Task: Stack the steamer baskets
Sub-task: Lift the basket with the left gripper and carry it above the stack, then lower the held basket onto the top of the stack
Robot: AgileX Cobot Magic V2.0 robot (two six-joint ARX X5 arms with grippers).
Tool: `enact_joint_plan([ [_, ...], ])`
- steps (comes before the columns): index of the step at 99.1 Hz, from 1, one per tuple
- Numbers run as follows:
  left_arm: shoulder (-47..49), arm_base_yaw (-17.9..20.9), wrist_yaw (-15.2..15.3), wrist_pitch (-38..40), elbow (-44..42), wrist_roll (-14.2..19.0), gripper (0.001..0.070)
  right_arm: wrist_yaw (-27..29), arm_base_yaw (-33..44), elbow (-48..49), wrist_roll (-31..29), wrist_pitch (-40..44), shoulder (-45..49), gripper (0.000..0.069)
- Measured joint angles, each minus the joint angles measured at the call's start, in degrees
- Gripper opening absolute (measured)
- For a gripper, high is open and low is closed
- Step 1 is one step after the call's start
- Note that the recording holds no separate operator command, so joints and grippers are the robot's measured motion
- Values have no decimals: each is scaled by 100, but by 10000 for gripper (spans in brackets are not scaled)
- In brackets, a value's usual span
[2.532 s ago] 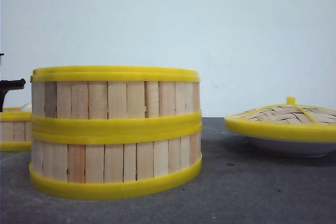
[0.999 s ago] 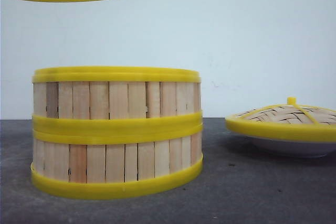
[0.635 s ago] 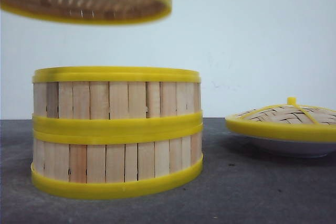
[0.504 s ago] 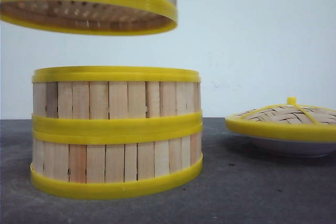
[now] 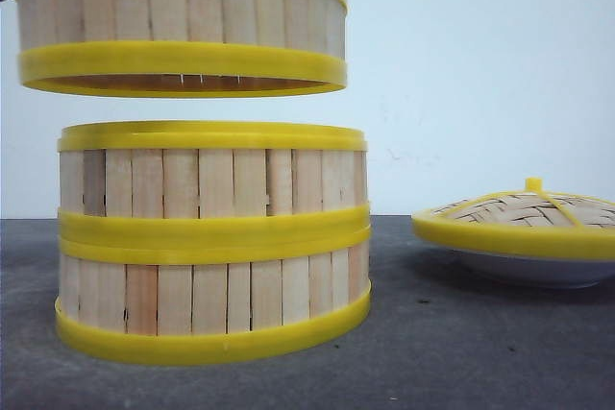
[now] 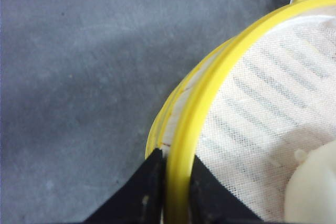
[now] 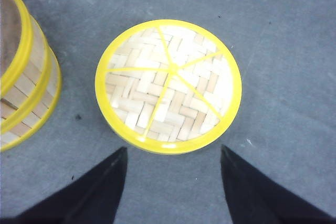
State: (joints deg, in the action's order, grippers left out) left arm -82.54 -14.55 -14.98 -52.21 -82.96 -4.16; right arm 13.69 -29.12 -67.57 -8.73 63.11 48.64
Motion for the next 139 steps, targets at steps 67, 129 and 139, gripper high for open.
enact_joint_plan([
  [67,-697,-247,-13,201,0,83,28,0,0,0,-2,2,0,343],
  [129,-704,-258,332,85,-37,83,28,0,0,0,-2,0,0,343],
  [139,-726,-256,334,-98,-31,87,26,0,0,0,-2,2,0,343],
])
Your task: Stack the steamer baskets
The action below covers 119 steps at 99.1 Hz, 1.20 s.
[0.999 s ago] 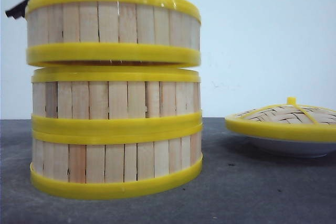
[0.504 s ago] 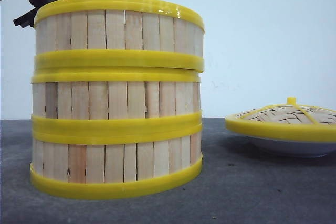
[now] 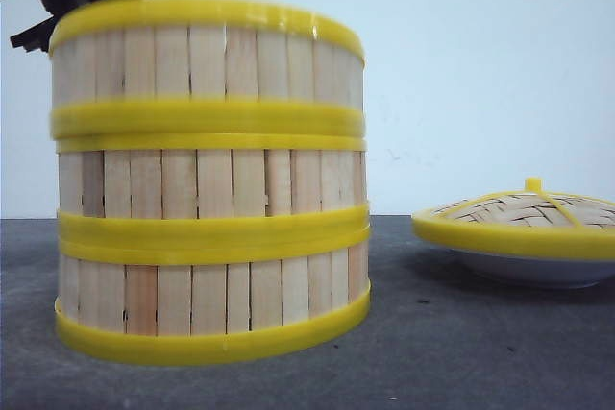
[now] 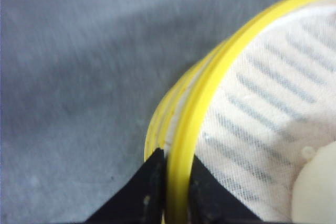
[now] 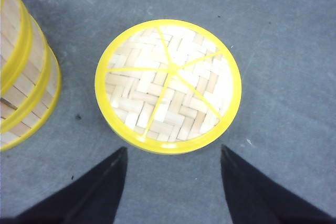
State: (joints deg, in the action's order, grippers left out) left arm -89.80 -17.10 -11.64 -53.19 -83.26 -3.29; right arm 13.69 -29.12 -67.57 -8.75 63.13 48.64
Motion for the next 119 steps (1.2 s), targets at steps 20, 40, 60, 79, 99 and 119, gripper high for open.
enact_joint_plan([
  [20,0,0,13,42,0,0,26,0,0,0,0,0,0,343],
  [40,-4,0,2,94,0,2,73,0,0,0,0,0,0,343],
  [60,-4,4,4,118,0,7,318,374,0,2,0,-4,2,343],
  [79,7,4,4,229,0,63,356,396,17,439,-2,-566,-24,343],
  [99,411,4,7,284,0,105,356,-376,400,1377,20,-1526,195,343],
  [119,901,24,398,92,0,103,356,-1462,1298,1637,149,-2494,879,343],
])
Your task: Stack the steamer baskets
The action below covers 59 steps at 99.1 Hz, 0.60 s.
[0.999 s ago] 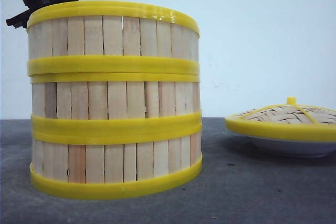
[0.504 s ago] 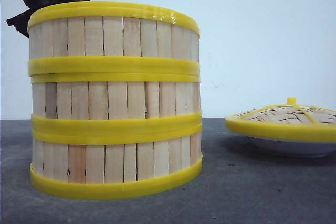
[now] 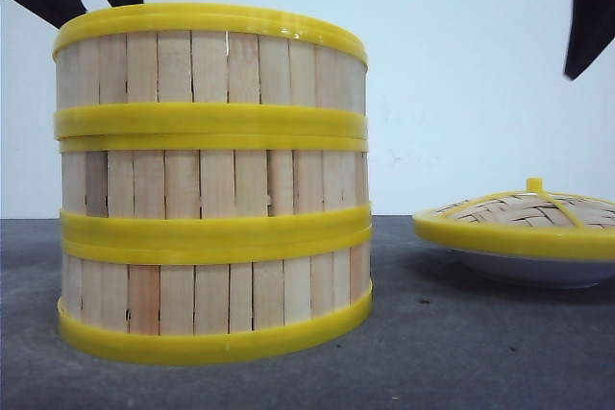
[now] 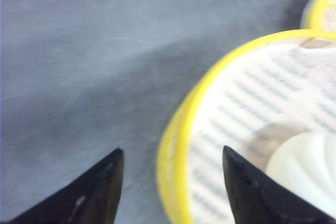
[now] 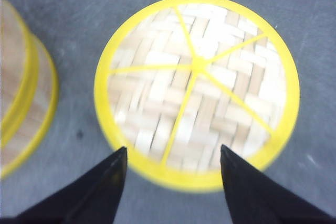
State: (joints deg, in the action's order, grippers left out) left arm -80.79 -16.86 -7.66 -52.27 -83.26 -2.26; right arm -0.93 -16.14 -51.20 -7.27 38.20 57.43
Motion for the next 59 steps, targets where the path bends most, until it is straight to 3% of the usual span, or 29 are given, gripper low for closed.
enact_joint_plan([
  [15,162,72,70,-42,63,0,356,-855,575,0,116,-612,702,402],
  [28,490,129,177,7,398,2,356,-874,686,0,254,-986,1276,453],
  [59,1574,352,610,409,1670,44,356,-876,601,0,527,-1982,2140,460],
])
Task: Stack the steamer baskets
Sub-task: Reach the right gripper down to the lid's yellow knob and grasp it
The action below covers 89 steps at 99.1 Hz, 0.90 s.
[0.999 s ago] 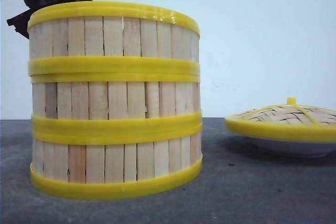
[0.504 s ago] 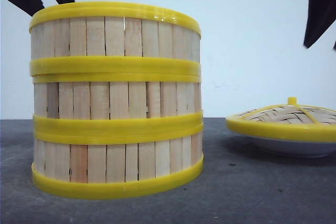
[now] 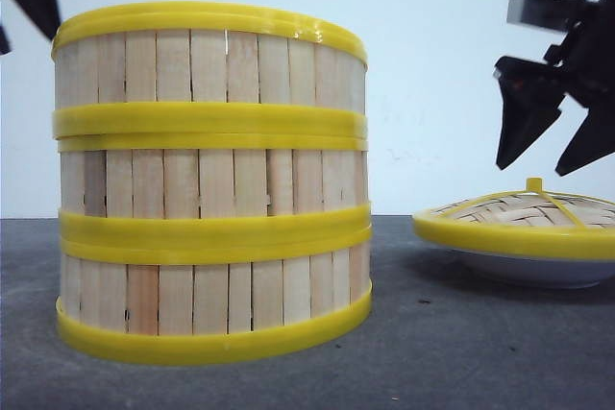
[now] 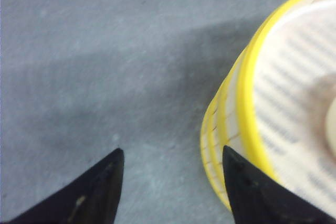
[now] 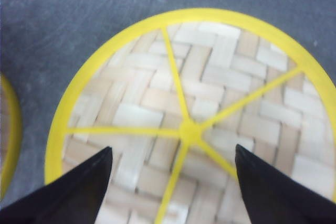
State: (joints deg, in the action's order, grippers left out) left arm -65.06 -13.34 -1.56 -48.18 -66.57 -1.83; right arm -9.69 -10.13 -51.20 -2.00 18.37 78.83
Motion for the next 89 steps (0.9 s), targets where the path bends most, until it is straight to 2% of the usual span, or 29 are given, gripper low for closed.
enact_joint_plan([
  [19,205,131,57,11,149,9,356,68,0,0,57,-293,341,456],
  [42,210,149,74,85,149,77,356,92,2,-2,77,-463,507,388],
  [70,210,149,76,98,149,125,356,68,0,-2,79,-503,531,211],
  [89,210,149,76,107,149,125,356,70,0,-9,77,-507,531,142],
])
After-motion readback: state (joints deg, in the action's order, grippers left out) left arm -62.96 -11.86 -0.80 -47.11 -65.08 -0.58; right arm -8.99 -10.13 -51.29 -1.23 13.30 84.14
